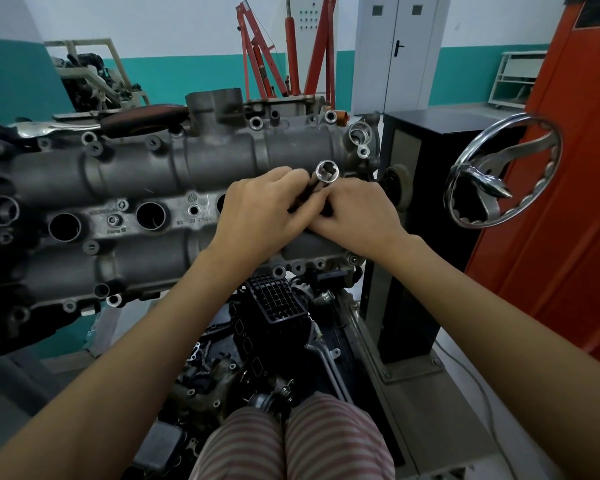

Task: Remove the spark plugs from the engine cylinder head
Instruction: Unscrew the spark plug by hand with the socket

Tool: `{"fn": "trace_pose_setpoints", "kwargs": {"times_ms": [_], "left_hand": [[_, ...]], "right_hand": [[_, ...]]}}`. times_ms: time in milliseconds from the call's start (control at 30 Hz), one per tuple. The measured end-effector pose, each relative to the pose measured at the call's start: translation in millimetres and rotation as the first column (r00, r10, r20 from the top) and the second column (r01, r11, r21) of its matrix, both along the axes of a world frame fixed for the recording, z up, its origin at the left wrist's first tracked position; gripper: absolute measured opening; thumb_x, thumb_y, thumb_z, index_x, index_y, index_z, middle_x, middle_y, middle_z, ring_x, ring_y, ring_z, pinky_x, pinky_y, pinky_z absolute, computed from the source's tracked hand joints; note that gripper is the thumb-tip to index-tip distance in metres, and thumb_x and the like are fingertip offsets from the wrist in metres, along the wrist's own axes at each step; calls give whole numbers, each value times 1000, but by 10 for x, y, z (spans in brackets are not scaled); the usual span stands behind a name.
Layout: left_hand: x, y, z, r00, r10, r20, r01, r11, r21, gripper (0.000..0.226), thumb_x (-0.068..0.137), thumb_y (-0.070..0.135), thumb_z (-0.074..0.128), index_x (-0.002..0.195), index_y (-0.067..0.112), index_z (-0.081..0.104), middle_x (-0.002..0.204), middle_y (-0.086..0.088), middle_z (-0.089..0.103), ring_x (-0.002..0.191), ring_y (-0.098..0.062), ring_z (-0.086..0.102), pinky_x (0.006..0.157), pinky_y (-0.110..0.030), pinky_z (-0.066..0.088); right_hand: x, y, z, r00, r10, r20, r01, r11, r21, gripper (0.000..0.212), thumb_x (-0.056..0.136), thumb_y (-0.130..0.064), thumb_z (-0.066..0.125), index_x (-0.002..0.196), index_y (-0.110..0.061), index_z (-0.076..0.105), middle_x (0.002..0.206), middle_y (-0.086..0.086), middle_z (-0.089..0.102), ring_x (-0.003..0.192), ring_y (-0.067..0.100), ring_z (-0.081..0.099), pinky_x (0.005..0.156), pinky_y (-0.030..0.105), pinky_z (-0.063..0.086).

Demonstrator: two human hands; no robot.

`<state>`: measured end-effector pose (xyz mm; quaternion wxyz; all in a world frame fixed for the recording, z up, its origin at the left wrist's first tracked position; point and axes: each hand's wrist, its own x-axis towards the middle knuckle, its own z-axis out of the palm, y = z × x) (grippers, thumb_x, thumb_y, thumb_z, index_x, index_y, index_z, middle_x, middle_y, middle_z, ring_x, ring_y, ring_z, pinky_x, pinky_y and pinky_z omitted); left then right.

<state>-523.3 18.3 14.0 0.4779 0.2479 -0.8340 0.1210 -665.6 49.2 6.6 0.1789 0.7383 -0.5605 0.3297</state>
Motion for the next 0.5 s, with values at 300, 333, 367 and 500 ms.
{"fn": "trace_pose_setpoints", "kwargs": {"times_ms": [300,333,367,500], "left_hand": [[-4,16,6,1000,-5,17,5,1000,6,45,86,40,42,75,0,61,64,-8,60,52,-28,54,44,-37,44],[-7,21,9,1000,0,16,0,1000,8,43,84,38,42,74,0,60,64,-8,59,50,-28,53,43,-34,42],[-12,25,12,1000,8,16,-8,1000,15,42,83,37,42,74,0,59,63,-7,58,49,-28,52,42,-32,40],[-17,4,-3,999,45,13,-45,999,13,37,82,34,45,67,3,57,56,-6,55,43,-27,48,44,-25,31]], "right_hand": [[10,27,8,1000,24,6,-24,1000,-20,25,83,-33,46,78,-13,60,61,-8,49,58,21,50,50,26,25],[16,30,15,1000,26,7,-26,999,-21,26,81,-36,41,77,-16,57,60,-15,39,56,16,43,48,25,23],[22,28,22,1000,22,5,-22,1000,-11,27,79,-40,36,77,-18,51,59,-17,32,56,12,39,47,25,22],[1,-4,10,999,-22,-25,23,999,42,20,82,-38,40,78,-19,37,63,-12,39,57,17,45,51,28,28]]}}
